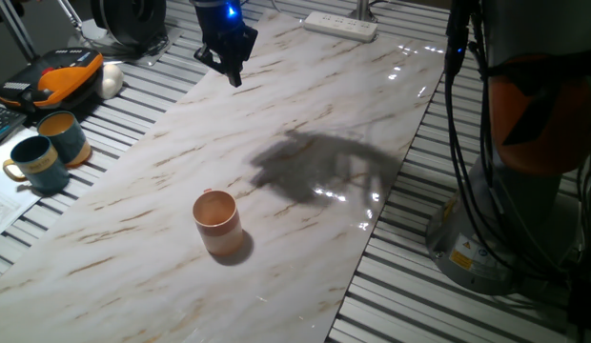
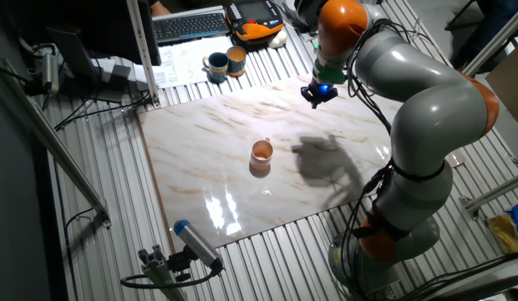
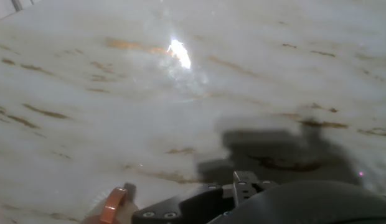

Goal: Pick up the cup

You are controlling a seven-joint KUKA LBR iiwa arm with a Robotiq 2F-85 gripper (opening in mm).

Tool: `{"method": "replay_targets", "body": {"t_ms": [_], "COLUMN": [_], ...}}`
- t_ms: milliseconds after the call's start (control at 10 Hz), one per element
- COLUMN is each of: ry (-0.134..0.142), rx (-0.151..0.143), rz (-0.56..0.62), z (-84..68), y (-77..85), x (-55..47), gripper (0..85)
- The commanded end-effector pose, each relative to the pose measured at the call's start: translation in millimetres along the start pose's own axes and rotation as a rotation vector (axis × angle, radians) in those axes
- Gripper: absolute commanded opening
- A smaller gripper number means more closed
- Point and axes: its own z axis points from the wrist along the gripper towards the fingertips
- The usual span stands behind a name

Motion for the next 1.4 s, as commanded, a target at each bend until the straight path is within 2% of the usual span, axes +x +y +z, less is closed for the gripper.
{"method": "replay_targets", "body": {"t_ms": [0, 100, 200, 300, 400, 600, 700, 800, 900, 1000, 1200, 1300], "ry": [0.017, -0.003, -0.027, -0.037, -0.029, -0.016, -0.011, 0.011, 0.010, 0.022, 0.084, 0.065], "rx": [-0.020, -0.016, 0.040, 0.065, 0.068, 0.068, 0.070, 0.062, 0.057, 0.060, -0.001, 0.016], "rz": [0.016, -0.008, -0.025, -0.010, -0.006, 0.014, 0.006, -0.022, -0.028, -0.045, 0.000, 0.024], "z": [0.5, 0.6, 0.9, 1.7, 1.8, 2.1, 2.3, 2.0, 2.1, 3.3, 3.8, 3.8], "y": [0.7, 0.3, 0.8, 1.4, 1.3, 2.0, 2.2, 2.5, 3.2, 4.0, 3.7, 4.0], "x": [-0.4, 0.2, 0.1, -0.4, -0.4, 0.2, 0.1, 0.3, 0.4, -0.2, -0.2, -0.1], "gripper": [0.0, 0.0, 0.0, 0.0, 0.0, 0.0, 0.0, 0.0, 0.0, 0.0, 0.0, 0.0]}}
